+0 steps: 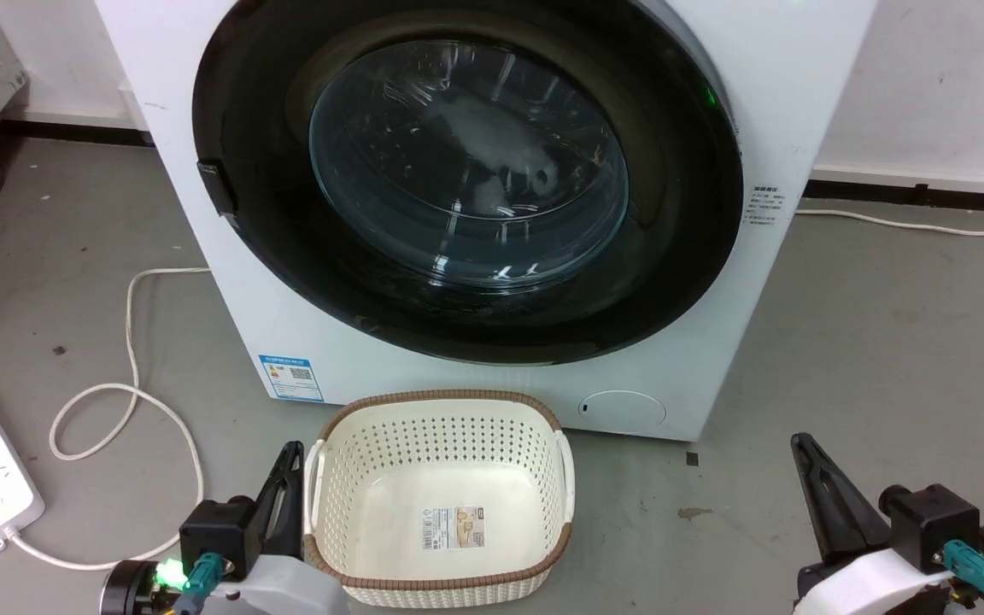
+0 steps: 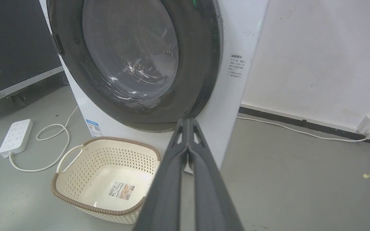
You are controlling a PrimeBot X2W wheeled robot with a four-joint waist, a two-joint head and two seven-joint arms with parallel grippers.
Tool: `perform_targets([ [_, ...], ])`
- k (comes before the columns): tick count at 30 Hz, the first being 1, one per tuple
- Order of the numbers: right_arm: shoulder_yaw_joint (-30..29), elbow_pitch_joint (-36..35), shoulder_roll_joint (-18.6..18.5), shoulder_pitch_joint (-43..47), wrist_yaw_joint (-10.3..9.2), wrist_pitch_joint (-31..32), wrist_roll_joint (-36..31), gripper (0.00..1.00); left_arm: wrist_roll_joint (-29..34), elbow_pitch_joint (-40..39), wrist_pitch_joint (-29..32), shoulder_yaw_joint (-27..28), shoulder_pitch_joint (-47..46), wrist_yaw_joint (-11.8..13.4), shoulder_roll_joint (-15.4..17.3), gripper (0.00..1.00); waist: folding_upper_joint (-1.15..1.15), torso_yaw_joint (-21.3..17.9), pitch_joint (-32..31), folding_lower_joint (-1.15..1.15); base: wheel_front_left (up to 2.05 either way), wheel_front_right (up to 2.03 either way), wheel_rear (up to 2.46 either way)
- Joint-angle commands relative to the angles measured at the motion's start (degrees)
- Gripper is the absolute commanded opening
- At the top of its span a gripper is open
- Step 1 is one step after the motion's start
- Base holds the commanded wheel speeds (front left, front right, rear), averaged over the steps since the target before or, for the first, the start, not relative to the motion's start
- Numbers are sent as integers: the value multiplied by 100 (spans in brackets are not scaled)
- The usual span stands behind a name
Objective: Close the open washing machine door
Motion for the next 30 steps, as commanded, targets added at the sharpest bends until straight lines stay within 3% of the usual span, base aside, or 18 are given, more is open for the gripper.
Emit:
perform_targets([
  [1, 21, -49, 33, -85, -3, 40, -23, 0, 53, -51, 39, 30, -66, 23, 2, 0, 0, 2, 0, 0, 0, 0, 0],
  [30, 110, -164, 57, -140, -4, 382, -82, 0, 217, -296, 379, 167, -92, 59, 0, 0, 0, 32, 2, 0, 0, 0, 0],
])
